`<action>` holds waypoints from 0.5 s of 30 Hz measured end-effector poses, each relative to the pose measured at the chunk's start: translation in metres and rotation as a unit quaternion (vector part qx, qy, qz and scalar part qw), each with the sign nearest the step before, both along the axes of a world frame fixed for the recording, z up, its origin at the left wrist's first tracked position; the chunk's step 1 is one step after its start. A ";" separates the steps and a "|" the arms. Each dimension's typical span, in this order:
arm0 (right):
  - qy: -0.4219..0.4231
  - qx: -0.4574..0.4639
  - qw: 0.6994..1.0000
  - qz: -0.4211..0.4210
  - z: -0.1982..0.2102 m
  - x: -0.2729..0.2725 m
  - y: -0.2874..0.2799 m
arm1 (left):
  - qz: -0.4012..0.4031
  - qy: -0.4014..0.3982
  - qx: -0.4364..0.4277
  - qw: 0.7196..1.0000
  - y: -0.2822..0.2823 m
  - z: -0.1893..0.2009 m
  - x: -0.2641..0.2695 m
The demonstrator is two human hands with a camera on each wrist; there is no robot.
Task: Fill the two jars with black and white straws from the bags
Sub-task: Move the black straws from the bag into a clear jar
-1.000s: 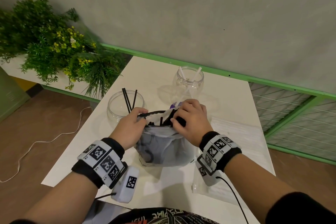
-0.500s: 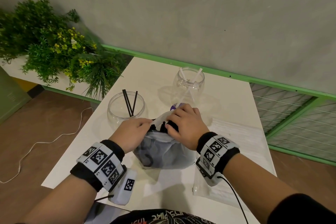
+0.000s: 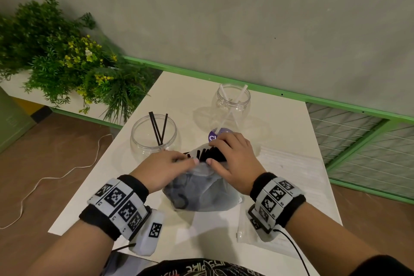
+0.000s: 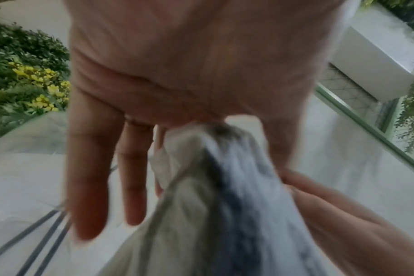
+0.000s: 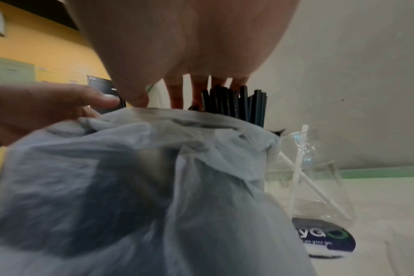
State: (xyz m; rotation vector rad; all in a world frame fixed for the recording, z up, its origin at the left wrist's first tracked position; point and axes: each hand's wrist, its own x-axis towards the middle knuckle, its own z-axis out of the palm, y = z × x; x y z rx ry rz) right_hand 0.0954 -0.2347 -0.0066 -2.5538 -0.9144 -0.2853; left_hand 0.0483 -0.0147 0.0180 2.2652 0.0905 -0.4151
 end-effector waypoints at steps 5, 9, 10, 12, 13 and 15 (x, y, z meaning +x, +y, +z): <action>-0.079 -0.003 0.996 0.039 -0.017 -0.035 -0.012 | -0.064 -0.020 0.080 0.994 0.001 -0.010 -0.004; -0.024 -0.036 0.998 0.054 -0.029 -0.035 -0.012 | -0.024 -0.066 0.047 0.996 -0.009 -0.008 -0.004; -0.002 -0.027 0.998 0.051 -0.030 -0.033 -0.010 | -0.020 -0.070 0.047 0.996 -0.011 -0.007 -0.004; 0.028 -0.013 0.999 0.040 -0.028 -0.029 -0.006 | -0.008 -0.075 0.049 0.996 -0.013 -0.006 -0.003; 0.027 -0.009 0.999 0.034 -0.028 -0.029 -0.004 | 0.001 -0.081 0.045 0.996 -0.014 -0.007 -0.003; 0.000 0.008 1.000 0.019 -0.027 -0.030 0.002 | 0.021 -0.102 0.027 0.994 -0.016 -0.007 -0.005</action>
